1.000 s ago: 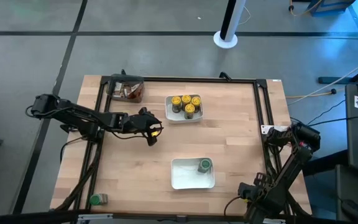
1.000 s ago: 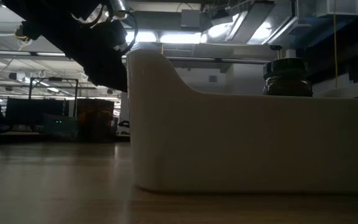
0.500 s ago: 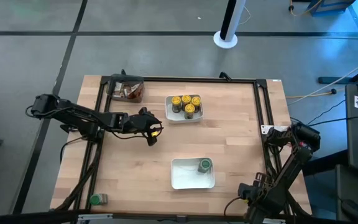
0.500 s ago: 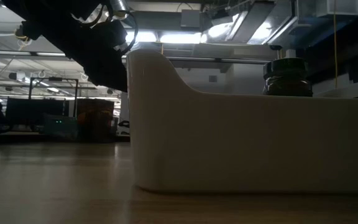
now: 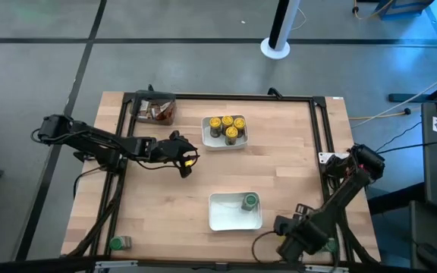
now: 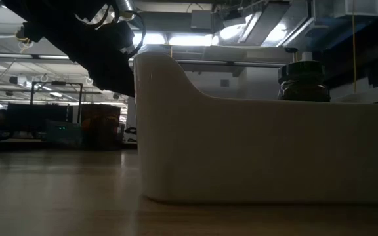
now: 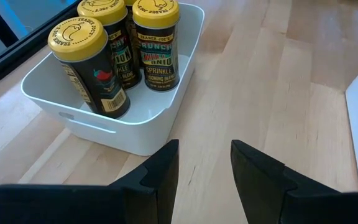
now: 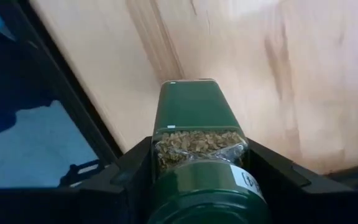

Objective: Sort spices by type
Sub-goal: Put the seasoning bottle into the bottom white bin

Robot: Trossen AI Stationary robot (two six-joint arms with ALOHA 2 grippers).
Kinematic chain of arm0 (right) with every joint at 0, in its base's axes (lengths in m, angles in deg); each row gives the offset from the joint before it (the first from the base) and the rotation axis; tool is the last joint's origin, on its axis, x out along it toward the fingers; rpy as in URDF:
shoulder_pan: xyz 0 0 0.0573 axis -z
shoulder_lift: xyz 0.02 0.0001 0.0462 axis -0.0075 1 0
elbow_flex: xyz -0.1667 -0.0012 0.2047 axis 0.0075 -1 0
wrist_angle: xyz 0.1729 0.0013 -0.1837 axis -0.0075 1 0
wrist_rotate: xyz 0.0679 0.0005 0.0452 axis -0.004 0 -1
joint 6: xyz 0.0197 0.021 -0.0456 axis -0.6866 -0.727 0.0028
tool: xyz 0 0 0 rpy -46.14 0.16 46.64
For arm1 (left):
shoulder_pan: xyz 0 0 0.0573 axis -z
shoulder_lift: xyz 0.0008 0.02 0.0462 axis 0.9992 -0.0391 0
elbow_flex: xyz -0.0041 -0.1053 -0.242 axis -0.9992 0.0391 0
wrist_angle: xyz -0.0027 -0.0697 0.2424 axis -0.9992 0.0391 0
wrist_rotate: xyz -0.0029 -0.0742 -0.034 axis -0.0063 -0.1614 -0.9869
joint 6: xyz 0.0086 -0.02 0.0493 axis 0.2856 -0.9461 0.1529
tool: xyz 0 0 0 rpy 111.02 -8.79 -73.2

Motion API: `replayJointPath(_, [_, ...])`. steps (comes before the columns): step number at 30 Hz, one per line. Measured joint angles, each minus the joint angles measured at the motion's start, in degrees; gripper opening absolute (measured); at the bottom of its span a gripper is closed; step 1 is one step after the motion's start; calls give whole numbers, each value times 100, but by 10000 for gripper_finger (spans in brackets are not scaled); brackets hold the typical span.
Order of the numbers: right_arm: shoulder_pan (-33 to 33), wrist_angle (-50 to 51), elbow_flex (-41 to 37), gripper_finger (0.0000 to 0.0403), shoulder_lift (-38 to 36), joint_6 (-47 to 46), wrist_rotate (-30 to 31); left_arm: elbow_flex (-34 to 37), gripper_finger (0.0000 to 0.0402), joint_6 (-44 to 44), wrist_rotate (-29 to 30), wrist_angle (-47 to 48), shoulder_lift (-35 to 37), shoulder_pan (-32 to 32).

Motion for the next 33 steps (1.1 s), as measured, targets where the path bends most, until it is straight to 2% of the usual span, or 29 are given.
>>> replayJointPath(8, [552, 512, 955, 207, 0, 664, 533, 0, 137, 0, 0, 0, 0, 22])
replayJointPath(16, [858, 403, 1879, 205, -2, 1488, 1769, 0, 137, 0, 0, -2, 0, 22])
replayJointPath(25, [1254, -223, 1919, 205, 54, 2677, 2396, 0, 137, 0, 0, -2, 0, 22])
replayJointPath(33, [1785, -1361, 1917, 207, 86, 4007, 2491, 0, 137, -2, 0, -4, 0, 22])
